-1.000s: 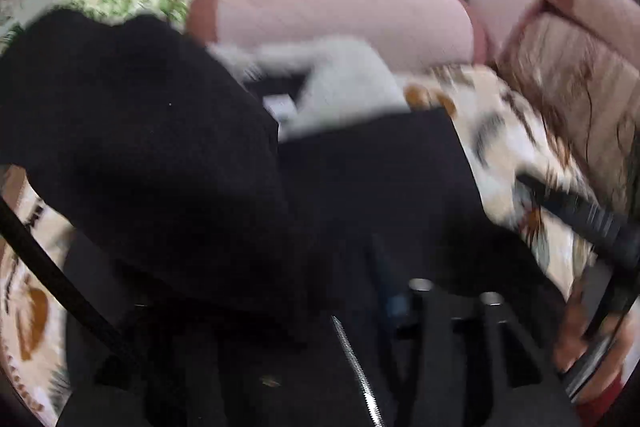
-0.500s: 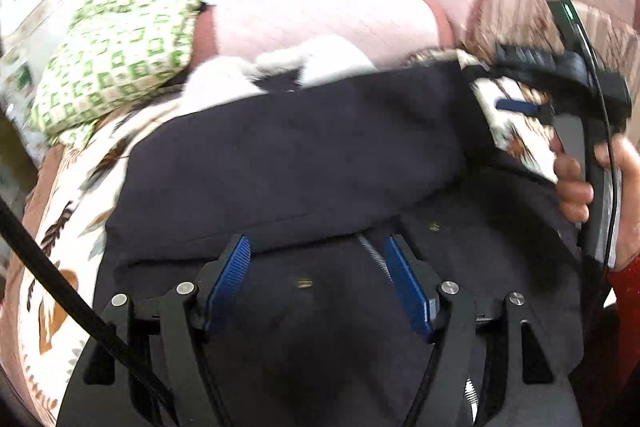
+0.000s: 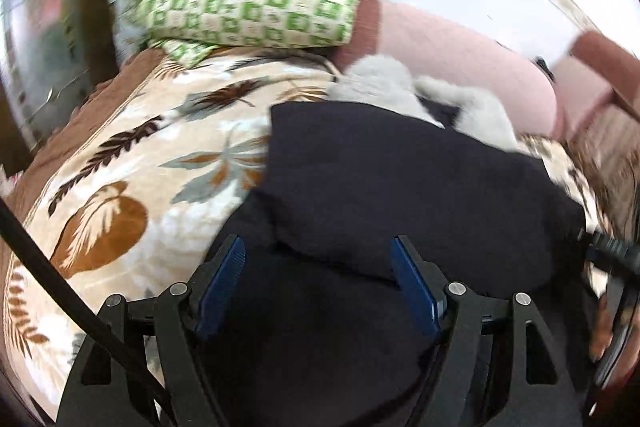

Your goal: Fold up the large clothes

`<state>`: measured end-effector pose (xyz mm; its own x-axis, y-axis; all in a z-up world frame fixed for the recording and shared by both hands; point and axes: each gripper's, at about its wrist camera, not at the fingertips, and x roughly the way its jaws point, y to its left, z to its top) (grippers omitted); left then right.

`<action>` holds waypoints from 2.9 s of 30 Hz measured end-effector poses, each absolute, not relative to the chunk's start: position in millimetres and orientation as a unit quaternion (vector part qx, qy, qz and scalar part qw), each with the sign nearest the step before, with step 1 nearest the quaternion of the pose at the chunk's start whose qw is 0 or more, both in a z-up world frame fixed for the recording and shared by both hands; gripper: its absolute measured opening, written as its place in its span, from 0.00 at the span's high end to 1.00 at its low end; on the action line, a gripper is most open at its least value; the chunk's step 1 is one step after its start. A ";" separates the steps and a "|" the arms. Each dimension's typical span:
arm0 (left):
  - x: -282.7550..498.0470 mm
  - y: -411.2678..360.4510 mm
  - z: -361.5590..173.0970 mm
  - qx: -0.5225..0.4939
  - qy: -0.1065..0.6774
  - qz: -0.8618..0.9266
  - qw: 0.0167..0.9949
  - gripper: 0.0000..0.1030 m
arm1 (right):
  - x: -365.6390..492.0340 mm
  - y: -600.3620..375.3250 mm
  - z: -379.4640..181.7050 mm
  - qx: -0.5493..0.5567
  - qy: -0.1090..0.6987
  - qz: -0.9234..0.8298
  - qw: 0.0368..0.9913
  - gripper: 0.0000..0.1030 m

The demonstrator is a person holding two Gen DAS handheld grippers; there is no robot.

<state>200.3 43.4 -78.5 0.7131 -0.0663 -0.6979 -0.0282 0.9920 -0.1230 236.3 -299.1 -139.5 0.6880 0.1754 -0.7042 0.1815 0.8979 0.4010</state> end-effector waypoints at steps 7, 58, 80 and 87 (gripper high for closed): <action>207.2 67.3 -83.3 -0.099 0.387 0.019 0.917 0.28 | 232.4 -293.4 -105.8 0.203 0.342 -0.017 0.917 0.91; 210.9 79.0 -81.6 -0.102 0.408 0.018 0.907 0.24 | 203.6 -282.6 -116.6 0.169 0.354 -0.100 0.914 0.33; 122.2 141.7 -146.4 -0.298 0.480 -0.135 0.814 0.25 | 50.8 -367.4 -192.4 0.388 0.399 -0.023 0.830 0.24; 87.2 124.5 -138.0 -0.266 0.475 -0.152 0.825 0.28 | 38.8 -351.4 -191.4 0.406 0.393 0.034 0.824 0.24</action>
